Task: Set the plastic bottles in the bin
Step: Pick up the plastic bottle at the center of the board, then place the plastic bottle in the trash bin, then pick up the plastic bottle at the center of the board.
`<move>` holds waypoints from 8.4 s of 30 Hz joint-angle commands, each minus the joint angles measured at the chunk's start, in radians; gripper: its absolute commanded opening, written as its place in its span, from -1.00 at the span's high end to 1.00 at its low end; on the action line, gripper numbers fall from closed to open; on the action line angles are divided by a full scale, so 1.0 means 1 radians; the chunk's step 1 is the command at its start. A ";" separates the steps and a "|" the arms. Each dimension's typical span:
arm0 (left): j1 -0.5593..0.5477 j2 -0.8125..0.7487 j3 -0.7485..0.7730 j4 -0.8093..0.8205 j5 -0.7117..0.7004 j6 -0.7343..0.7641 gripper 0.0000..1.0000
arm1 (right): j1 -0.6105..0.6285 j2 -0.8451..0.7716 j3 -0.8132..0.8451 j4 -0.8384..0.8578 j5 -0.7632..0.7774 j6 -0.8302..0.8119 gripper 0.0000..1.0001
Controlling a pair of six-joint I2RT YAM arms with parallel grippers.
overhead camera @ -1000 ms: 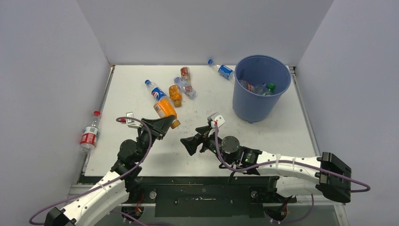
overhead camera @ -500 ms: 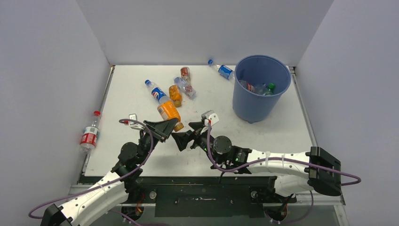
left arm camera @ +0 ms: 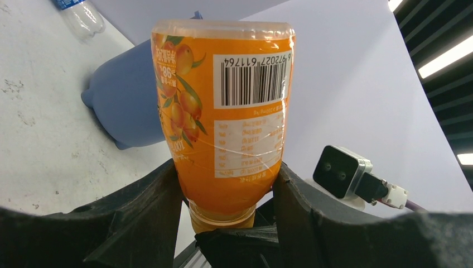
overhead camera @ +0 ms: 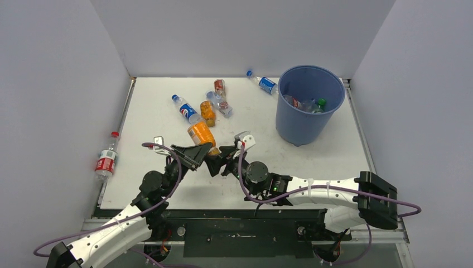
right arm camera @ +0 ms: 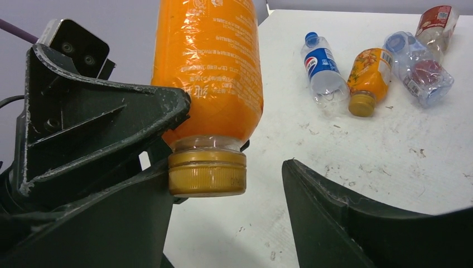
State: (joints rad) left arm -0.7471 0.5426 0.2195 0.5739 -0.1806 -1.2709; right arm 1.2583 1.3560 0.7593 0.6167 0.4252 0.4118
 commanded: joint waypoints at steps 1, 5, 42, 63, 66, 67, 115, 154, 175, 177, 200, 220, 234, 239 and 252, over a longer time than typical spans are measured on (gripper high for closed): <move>-0.018 -0.008 0.004 0.042 0.013 0.010 0.57 | -0.002 0.011 0.036 0.083 0.034 -0.006 -0.24; -0.023 -0.022 0.003 0.032 0.011 0.017 0.57 | -0.001 0.014 0.038 0.090 0.002 -0.015 0.17; -0.089 0.170 0.766 -1.161 0.478 1.859 -0.93 | -0.040 -0.367 0.389 -1.373 -0.269 -0.158 0.89; -0.261 0.313 0.741 -1.141 0.371 1.947 -0.87 | -0.037 -0.294 0.463 -1.312 -0.506 -0.245 0.89; -0.261 0.321 0.746 -1.151 0.388 1.942 -0.71 | -0.038 -0.290 0.479 -1.324 -0.519 -0.255 0.89; -0.261 0.323 0.748 -1.151 0.395 1.938 -0.65 | -0.038 -0.287 0.484 -1.325 -0.517 -0.256 0.89; -0.118 0.123 0.375 -0.364 0.492 1.177 1.00 | -0.041 -0.366 0.083 -0.208 -0.092 0.002 0.14; -0.141 0.033 0.301 -0.350 -0.350 1.429 -0.92 | -1.003 0.122 0.610 -0.449 0.128 -0.029 0.89; -0.104 0.137 0.350 -0.411 -0.582 1.394 -0.92 | -0.828 -0.272 0.391 -0.473 -0.233 0.063 -0.83; -0.052 0.188 0.403 -0.497 -0.615 1.311 -0.92 | -0.780 -0.317 0.324 -0.455 -0.323 0.063 -0.84; 0.673 0.745 0.825 -0.951 -0.329 0.847 -0.93 | -0.316 -0.218 -0.213 -0.181 -0.368 0.133 -0.86; 0.619 1.432 1.319 -0.843 0.047 0.430 -0.92 | -0.297 -0.282 -0.237 -0.257 -0.348 0.089 -0.85; 0.618 1.523 1.209 -0.731 0.052 0.358 -0.63 | -0.296 -0.321 -0.163 -0.334 -0.327 0.067 -0.85; 0.621 1.525 1.166 -0.700 0.070 0.374 -0.22 | -0.295 -0.355 -0.141 -0.363 -0.314 0.063 -0.85; 0.594 1.023 0.937 -0.604 0.002 0.541 0.29 | -0.286 -0.426 0.026 -0.516 -0.305 0.012 -0.85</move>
State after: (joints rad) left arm -0.1356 1.8454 1.1740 -0.1097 -0.1226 -0.8421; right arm 0.9592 0.9699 0.6918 0.1345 0.0959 0.4606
